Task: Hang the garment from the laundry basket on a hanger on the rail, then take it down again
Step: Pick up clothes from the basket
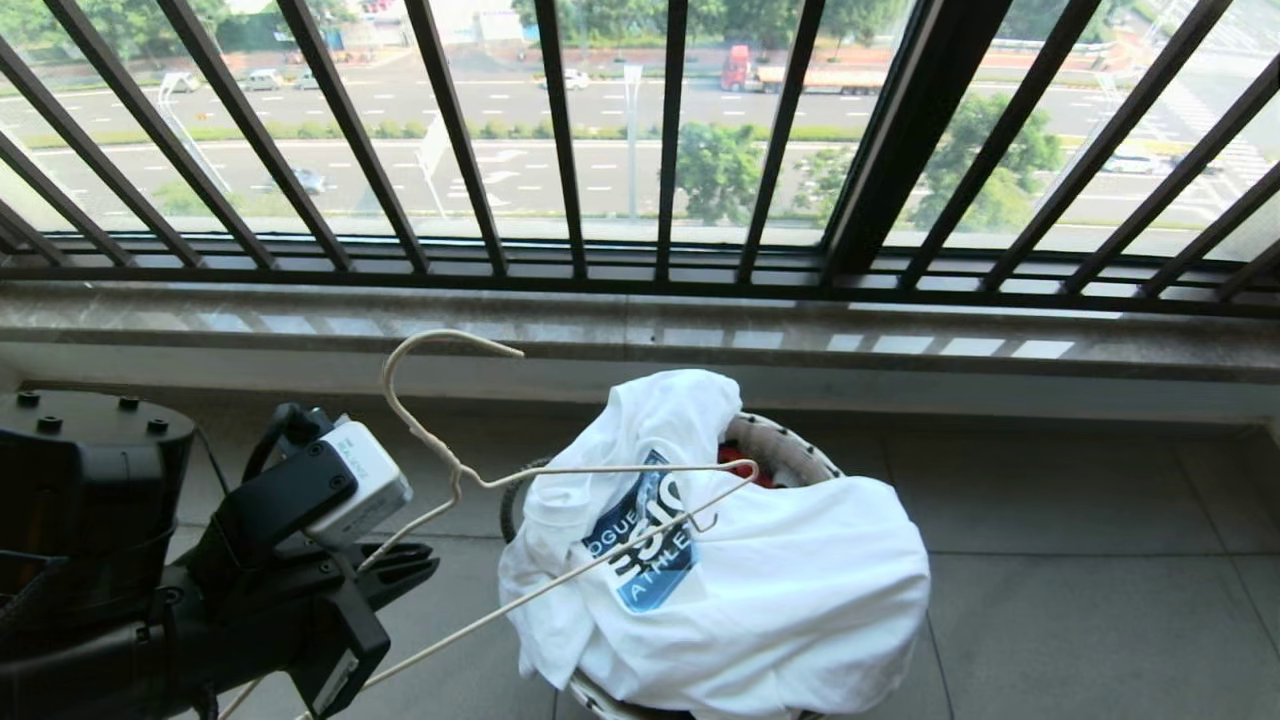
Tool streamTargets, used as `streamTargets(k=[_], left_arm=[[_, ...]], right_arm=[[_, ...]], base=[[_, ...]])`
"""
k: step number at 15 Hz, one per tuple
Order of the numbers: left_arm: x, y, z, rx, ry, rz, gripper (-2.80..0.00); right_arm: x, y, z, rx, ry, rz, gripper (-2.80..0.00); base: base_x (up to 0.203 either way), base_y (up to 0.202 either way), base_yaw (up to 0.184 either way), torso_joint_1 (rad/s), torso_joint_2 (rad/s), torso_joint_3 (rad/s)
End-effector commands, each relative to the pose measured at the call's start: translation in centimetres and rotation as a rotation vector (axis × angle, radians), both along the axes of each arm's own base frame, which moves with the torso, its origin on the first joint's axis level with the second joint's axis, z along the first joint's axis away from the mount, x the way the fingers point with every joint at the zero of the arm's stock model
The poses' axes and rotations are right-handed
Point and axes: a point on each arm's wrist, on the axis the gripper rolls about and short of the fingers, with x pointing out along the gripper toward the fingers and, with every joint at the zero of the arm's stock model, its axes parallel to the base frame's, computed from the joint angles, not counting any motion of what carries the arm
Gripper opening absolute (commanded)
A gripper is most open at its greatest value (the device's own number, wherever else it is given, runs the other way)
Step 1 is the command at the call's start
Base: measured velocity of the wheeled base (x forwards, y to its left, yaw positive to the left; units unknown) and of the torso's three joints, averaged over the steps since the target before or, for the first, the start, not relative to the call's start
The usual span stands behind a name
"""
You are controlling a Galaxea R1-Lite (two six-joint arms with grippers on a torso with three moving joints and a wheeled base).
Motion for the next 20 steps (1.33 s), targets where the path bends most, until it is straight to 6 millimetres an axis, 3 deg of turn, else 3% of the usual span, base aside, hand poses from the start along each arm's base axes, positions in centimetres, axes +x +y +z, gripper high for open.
streamTargets(k=[1, 20], left_arm=[[-0.4, 0.2, 0.3, -0.008, -0.018, -0.004, -2.80], [-0.4, 0.7, 2.8, -0.061, -0.155, 0.132, -2.80]], right_arm=[[0.0, 0.0, 0.0, -0.001, 0.002, 0.001, -2.80], [0.0, 0.0, 0.0, -0.004, 0.001, 0.001, -2.80]], base=[[0.000, 0.000, 0.000, 0.002, 0.00, -0.098], [0.000, 0.000, 0.000, 0.001, 0.00, -0.004]])
